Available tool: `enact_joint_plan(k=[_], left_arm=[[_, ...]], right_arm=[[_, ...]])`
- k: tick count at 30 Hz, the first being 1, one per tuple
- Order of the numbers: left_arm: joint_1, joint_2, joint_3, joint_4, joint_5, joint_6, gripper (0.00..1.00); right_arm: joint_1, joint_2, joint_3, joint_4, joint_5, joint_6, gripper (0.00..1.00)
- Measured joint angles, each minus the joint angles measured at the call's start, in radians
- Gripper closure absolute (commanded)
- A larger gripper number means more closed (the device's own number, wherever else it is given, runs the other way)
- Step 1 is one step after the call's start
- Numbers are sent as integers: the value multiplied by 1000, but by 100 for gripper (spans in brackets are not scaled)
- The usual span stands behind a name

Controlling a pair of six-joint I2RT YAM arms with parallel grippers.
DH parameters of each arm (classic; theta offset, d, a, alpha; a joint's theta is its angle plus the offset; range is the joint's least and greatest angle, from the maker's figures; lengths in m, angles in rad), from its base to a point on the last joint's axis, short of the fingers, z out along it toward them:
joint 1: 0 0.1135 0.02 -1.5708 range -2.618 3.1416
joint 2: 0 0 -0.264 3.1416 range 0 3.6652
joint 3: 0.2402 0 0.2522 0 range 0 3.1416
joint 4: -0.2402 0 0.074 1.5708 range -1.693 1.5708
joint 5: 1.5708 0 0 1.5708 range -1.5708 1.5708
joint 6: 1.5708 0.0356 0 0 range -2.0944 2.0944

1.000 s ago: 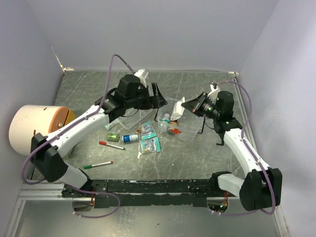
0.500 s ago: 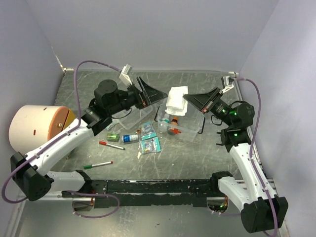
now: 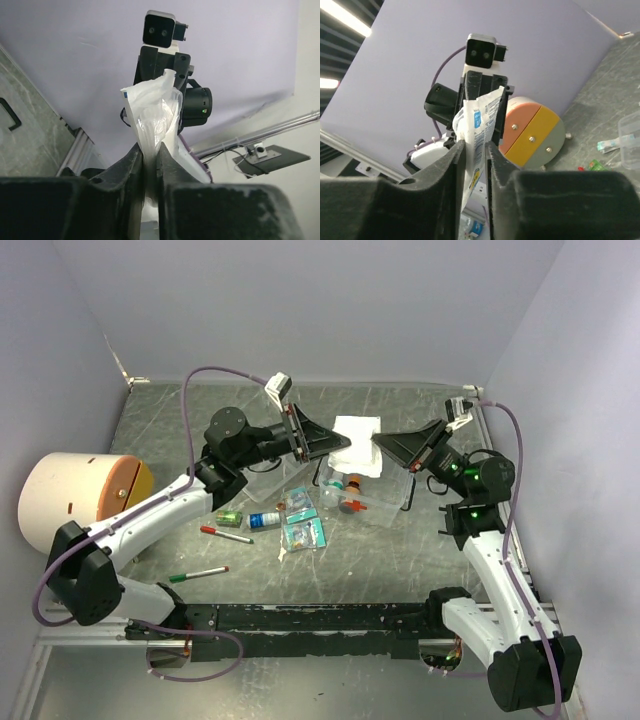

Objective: Organize the medicine kit

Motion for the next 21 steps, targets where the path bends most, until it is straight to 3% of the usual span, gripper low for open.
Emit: enact_joint_plan(k=[2, 5, 13, 21], left_arm=[[0, -2, 1, -5, -3, 16, 93], [2, -3, 9, -71, -34, 82, 93], [-5, 138, 215, -410, -201, 375, 93], [-84, 490, 475, -682, -327, 568, 93]], right_arm=[[-2, 0, 0, -39, 5, -24, 51], [-3, -10, 12, -172, 47, -109, 41], [-6, -21, 150, -810, 449, -447, 42], [-6, -77, 154, -1138, 768, -562, 42]])
